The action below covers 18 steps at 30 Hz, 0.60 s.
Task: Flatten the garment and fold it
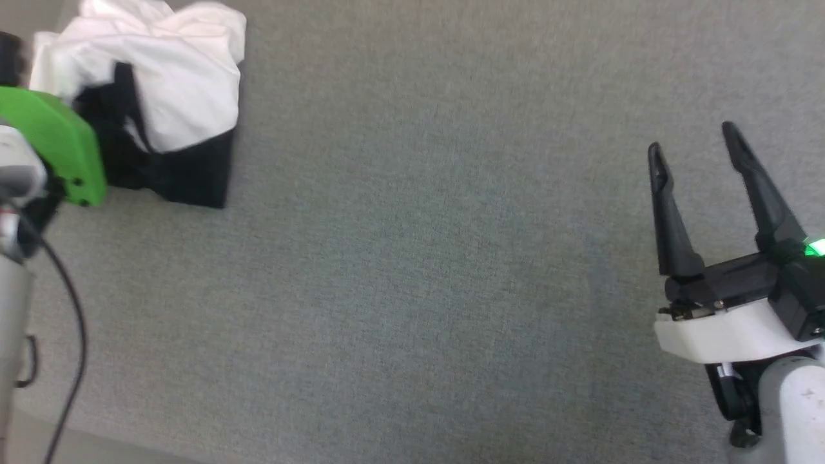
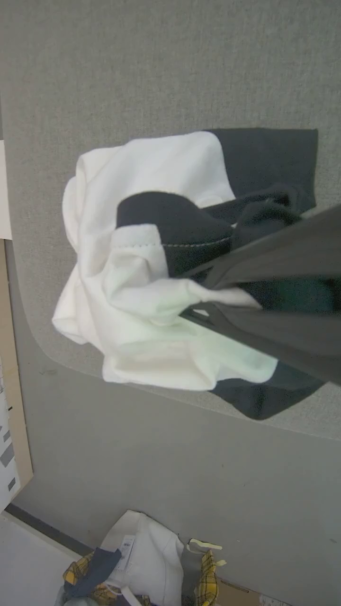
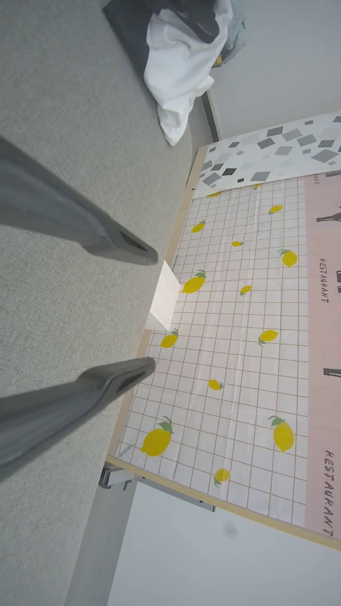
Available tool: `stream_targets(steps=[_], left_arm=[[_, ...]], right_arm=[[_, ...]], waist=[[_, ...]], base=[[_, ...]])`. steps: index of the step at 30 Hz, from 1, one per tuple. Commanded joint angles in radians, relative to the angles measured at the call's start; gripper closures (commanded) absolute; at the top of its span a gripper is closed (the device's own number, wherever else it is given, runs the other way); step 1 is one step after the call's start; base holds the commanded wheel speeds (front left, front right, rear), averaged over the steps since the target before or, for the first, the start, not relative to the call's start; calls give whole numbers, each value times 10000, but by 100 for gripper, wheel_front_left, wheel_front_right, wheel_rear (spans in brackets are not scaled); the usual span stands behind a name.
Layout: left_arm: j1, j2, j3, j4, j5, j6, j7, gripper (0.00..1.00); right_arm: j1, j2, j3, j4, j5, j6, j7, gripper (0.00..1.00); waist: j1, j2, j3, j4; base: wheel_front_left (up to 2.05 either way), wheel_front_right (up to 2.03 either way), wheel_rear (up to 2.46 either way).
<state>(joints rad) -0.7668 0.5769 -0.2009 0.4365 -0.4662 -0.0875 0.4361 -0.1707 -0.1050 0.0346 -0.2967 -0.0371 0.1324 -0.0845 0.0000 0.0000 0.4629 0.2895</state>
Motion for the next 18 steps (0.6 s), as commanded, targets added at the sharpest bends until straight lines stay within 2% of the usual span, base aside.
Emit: stream_targets(steps=[1, 4, 9, 13, 18], left_arm=[[-140, 243, 74, -146, 111, -30, -155, 100], [-434, 645, 200, -489, 241, -52, -366, 100], [-1014, 995, 317, -1020, 386, -57, -630, 100], [-1704, 988, 365, -1436, 414, 9, -714, 100], [-2945, 520, 320, -2064, 369, 217, -791, 100]], right_arm=[[75, 99, -6, 115, 96, -17, -147, 0], [185, 271, -91, 412, 175, -17, -364, 0], [478, 461, -300, 751, 274, -17, -652, 0], [667, 525, -509, 950, 374, -17, -837, 0], [821, 543, -724, 1165, 712, -17, -1021, 0]], waist=[[0, 0, -717, -67], [0, 0, -1285, -126], [0, 0, -2057, -242], [0, 0, -2530, -356], [0, 0, -3005, -553]], base=[[0, 0, 0], [0, 0, 0], [0, 0, 0], [0, 0, 0], [0, 0, 0]])
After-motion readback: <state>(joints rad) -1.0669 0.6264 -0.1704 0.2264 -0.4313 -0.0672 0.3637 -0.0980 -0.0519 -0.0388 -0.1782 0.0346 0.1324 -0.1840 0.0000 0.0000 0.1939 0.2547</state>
